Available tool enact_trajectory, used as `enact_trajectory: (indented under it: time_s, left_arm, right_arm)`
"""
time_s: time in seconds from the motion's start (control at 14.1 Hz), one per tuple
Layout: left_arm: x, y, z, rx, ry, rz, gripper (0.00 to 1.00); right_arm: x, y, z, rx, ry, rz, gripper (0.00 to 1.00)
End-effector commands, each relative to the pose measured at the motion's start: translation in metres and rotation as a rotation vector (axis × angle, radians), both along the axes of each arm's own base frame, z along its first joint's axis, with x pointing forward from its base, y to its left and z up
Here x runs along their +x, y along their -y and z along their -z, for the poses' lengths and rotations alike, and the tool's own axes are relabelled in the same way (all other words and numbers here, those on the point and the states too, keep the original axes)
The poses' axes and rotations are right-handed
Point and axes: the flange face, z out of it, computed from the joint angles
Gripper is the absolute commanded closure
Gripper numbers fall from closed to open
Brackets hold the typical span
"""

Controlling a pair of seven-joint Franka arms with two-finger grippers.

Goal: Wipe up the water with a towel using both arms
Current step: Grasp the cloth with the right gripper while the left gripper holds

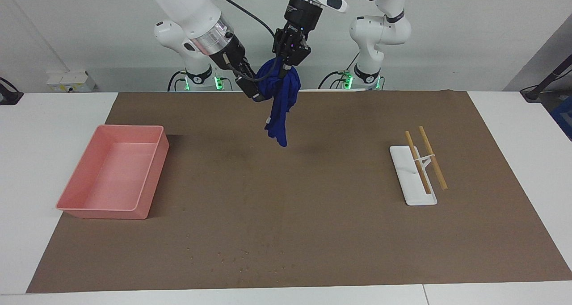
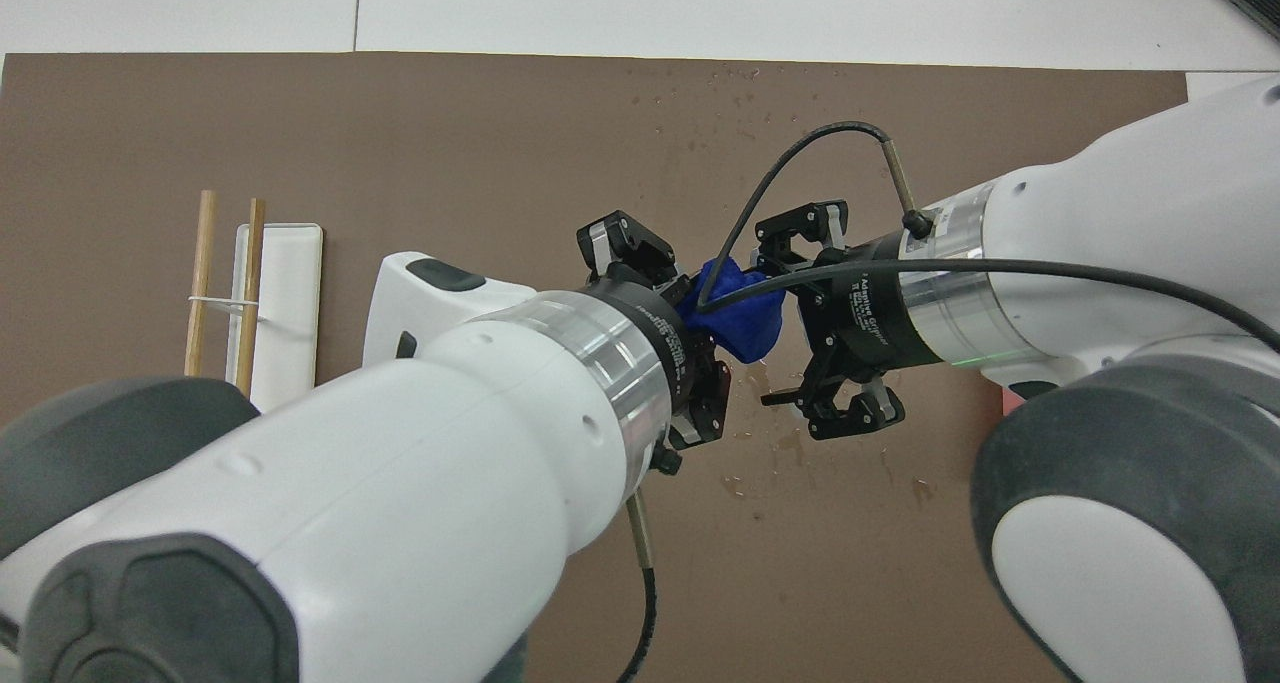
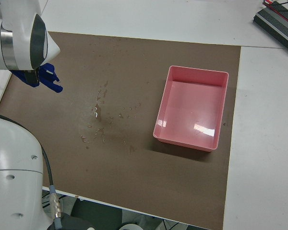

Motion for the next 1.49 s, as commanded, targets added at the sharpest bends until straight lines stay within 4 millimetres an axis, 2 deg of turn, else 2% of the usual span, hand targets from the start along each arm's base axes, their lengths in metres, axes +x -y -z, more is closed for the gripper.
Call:
enact_trajectory:
  time_s: [0.0, 0.14, 0.5, 0.71, 0.92, 1.06, 1.13, 1.2, 1.27, 1.35, 1.42]
  left_arm:
    - [-0.001, 0.004, -0.004, -0.017, 0.024, -0.017, 1.00]
    - [-0.004, 0.008, -0.003, -0.016, 0.023, -0.008, 1.00]
    - [-0.007, 0.010, 0.004, -0.003, 0.016, -0.001, 1.00]
    - [-0.008, 0.010, 0.007, 0.008, 0.016, 0.008, 1.00]
    - [-0.011, 0.010, 0.013, 0.028, 0.017, 0.016, 1.00]
    - [-0.011, 0.010, 0.015, 0.046, 0.026, 0.043, 0.55]
    - [-0.012, 0.010, 0.015, 0.052, 0.035, 0.057, 0.49]
    - [-0.010, 0.008, 0.015, 0.057, 0.029, 0.053, 0.35]
    - [-0.008, 0.006, 0.017, 0.062, 0.023, 0.049, 0.08]
    - [-0.007, 0.003, 0.020, 0.076, 0.015, 0.050, 0.00]
    - [-0.005, -0.002, 0.021, 0.099, 0.014, 0.066, 0.00]
  right_arm:
    - [-0.001, -0.001, -0.004, 0.062, -0.012, 0.028, 0.49]
    - [0.003, 0.000, -0.007, 0.108, -0.015, 0.049, 1.00]
    - [0.017, 0.009, -0.012, 0.155, -0.030, 0.221, 1.00]
    - [0.025, 0.025, -0.023, 0.166, -0.005, 0.250, 1.00]
    - [0.038, 0.047, -0.021, 0.168, 0.030, 0.274, 1.00]
    - [0.052, 0.060, -0.020, 0.172, 0.096, 0.312, 1.00]
    - [0.059, 0.063, -0.017, 0.173, 0.119, 0.333, 1.00]
    - [0.064, 0.065, -0.013, 0.168, 0.132, 0.341, 1.00]
    - [0.068, 0.066, -0.010, 0.166, 0.150, 0.336, 1.00]
    - [0.070, 0.067, -0.010, 0.164, 0.176, 0.313, 1.00]
    - [0.074, 0.074, -0.007, 0.157, 0.192, 0.296, 1.00]
